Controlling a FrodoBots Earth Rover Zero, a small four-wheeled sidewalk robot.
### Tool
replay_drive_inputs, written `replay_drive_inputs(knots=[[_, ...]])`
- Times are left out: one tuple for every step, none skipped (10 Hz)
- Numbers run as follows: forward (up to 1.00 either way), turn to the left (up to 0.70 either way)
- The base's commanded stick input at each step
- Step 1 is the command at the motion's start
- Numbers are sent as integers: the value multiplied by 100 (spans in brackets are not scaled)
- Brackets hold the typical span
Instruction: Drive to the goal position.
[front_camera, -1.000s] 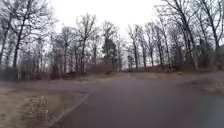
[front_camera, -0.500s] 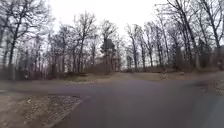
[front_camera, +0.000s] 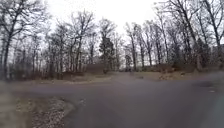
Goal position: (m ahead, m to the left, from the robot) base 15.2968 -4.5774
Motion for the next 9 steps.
replay_drive_inputs(knots=[[100,0],[100,0],[100,0],[100,0],[100,0],[100,0],[100,0],[100,0],[100,0]])
